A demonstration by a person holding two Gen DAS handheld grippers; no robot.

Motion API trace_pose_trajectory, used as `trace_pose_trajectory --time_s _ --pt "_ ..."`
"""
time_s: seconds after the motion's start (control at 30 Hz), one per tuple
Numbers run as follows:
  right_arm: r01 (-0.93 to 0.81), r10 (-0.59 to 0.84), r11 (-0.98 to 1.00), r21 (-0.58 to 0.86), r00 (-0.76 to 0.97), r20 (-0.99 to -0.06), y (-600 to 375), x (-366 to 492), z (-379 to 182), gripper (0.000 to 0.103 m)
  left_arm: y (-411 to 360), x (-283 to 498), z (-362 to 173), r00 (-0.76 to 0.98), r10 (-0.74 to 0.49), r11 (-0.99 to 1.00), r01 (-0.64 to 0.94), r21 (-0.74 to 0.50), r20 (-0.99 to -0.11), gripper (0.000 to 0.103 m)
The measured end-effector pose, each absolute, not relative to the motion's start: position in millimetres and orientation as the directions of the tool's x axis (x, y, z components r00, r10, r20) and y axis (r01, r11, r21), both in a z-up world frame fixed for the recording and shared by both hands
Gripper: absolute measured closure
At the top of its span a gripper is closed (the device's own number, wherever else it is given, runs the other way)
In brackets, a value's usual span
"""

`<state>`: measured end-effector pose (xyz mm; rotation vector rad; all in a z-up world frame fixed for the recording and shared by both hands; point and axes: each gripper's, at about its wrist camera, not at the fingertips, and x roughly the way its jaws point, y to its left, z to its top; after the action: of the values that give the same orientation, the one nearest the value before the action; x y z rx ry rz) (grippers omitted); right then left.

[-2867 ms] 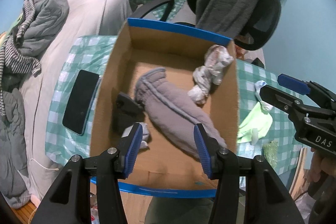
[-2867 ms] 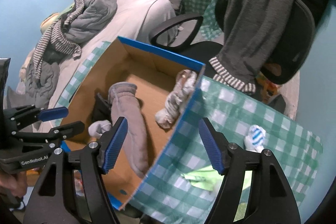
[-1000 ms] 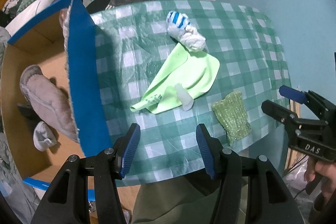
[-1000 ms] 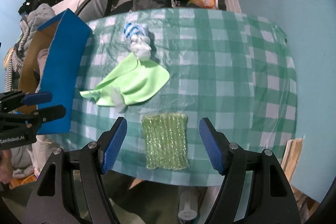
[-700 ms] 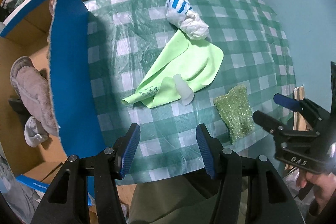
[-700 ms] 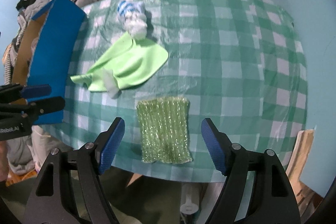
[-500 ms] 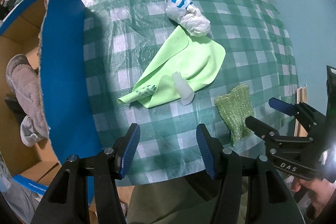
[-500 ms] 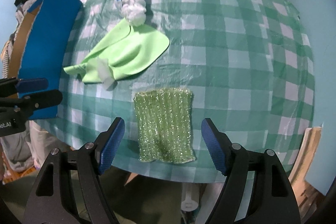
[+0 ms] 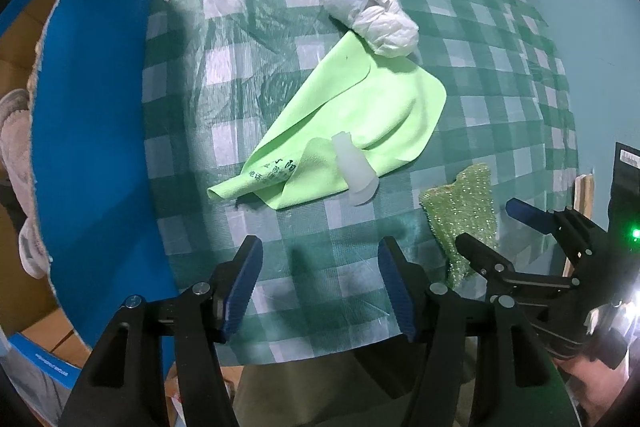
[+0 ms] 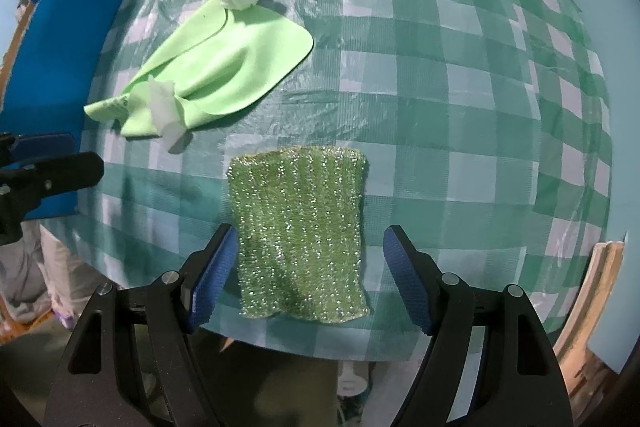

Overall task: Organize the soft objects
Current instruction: 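Grasp the green mesh scrubber with the right gripper while the left gripper grasps the small white bottle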

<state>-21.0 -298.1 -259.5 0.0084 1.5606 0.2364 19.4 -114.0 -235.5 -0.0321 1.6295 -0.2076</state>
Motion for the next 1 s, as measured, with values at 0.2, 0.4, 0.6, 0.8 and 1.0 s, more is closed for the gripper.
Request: trace_pose_trajectory --time_s 0.2,0.4,0.6,0.8,1.0 --pt "-0.174 0.107 0.979 0.107 -0.011 -0.994 -294 -25 -272 0.027 -115 21 -241 -0.092 -0.164 0.982 0.084 -0.172 -0.982 0.042" --pt "-0.22 0.099 0.971 0.092 0.021 -0.995 -286 -28 -272 0.046 -116 27 -245 -0.096 -0.187 0.98 0.049 -0.192 -0.978 0.042" --pt "-0.231 0.139 0.964 0.13 0.022 -0.99 -289 -20 -265 0.085 -113 35 -246 -0.094 -0.208 0.978 0.011 -0.21 -0.974 0.042" --pt "-0.237 0.157 0.961 0.142 0.044 -0.987 -299 -7 -254 0.085 -114 43 -247 -0.081 -0.218 0.976 -0.026 -0.216 -0.973 0.042" --pt "-0.254 0.173 0.955 0.153 0.059 -0.983 -312 9 -249 0.087 -121 48 -252 -0.069 -0.224 0.972 -0.08 -0.219 -0.972 0.042"
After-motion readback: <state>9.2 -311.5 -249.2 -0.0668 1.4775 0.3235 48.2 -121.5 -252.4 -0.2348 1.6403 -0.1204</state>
